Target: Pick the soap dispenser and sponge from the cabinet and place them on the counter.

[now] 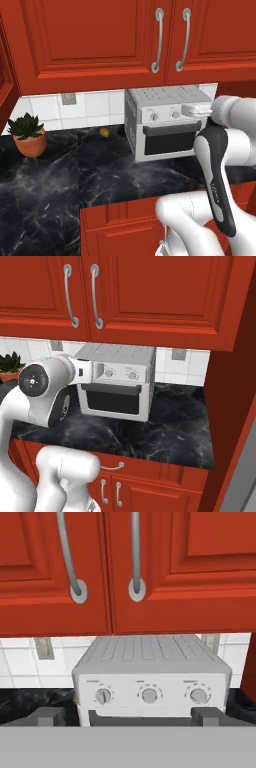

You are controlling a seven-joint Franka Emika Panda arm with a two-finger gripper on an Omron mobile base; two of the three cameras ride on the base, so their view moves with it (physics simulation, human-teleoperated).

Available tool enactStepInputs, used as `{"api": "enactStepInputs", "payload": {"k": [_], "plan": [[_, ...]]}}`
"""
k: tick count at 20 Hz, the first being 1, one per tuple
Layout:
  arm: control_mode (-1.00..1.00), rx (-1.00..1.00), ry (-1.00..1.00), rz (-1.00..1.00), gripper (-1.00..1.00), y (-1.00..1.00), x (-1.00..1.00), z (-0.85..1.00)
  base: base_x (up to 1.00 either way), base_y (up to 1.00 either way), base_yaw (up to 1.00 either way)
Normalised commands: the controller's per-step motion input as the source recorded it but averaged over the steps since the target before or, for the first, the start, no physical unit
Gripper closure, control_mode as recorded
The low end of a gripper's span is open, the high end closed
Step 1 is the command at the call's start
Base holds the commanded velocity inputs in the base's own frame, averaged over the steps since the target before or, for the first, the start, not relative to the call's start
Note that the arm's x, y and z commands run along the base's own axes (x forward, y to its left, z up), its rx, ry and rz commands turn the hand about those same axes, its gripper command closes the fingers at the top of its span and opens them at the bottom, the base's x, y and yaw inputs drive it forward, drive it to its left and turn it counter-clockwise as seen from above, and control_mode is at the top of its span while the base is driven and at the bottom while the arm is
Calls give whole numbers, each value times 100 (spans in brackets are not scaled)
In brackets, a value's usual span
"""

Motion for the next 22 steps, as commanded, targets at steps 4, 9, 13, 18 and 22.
{"api": "enactStepInputs", "payload": {"k": [4, 9, 13, 18, 22], "plan": [[-100, 0, -16, 0, -100, 0, -19, 31, 0, 0, 0], [-100, 0, -16, 0, -100, 0, -17, 40, 0, 0, 0], [-100, 0, -16, 0, -100, 0, -7, 39, 0, 0, 0], [-100, 0, -11, 0, -100, 0, 0, 35, 0, 0, 0], [-100, 0, -7, 0, -100, 0, 0, 33, 0, 0, 0]]}}
